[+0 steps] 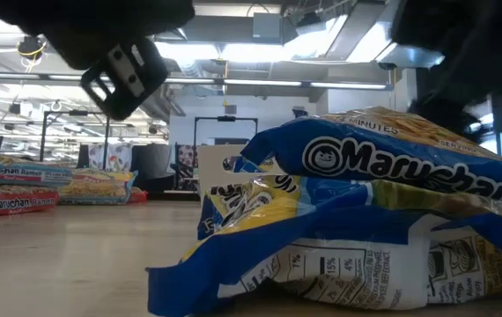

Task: Sort Maruchan noodles
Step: Put the blue noodle pack in the white bin

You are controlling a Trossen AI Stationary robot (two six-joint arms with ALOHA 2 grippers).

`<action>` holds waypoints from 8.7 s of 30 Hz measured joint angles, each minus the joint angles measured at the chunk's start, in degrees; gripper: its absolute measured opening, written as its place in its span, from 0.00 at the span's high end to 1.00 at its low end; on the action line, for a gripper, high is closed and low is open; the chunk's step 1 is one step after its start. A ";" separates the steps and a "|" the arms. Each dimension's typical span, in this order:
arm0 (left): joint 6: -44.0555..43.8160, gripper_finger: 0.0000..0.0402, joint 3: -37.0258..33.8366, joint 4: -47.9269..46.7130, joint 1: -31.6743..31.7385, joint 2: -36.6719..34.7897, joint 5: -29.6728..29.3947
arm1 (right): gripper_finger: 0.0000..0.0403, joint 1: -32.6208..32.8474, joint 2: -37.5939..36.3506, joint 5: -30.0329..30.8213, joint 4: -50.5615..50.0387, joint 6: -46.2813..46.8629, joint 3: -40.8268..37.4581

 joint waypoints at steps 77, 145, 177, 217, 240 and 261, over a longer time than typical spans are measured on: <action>-1.43 0.99 9.06 2.06 3.41 13.76 0.56 | 0.80 -4.94 -0.44 -25.74 4.96 1.54 0.09; 5.82 0.99 -19.63 -30.26 5.52 -28.34 -15.97 | 0.85 -39.59 13.96 -15.01 -75.69 -47.12 62.88; 6.04 0.99 -19.69 -28.96 5.35 -28.34 -16.14 | 0.83 -39.86 28.16 -15.57 -79.54 -49.73 64.99; 6.00 0.99 -19.68 -28.64 5.35 -28.34 -15.72 | 0.42 -39.82 31.88 -3.98 -86.94 -49.28 72.30; 7.37 0.99 -19.62 -11.89 4.57 -24.92 -11.86 | 0.42 -17.81 17.38 -7.40 -88.95 -39.91 69.12; -4.58 0.99 -0.76 -4.19 -3.40 5.24 -2.60 | 0.42 -2.73 5.98 18.31 -24.05 -9.26 12.42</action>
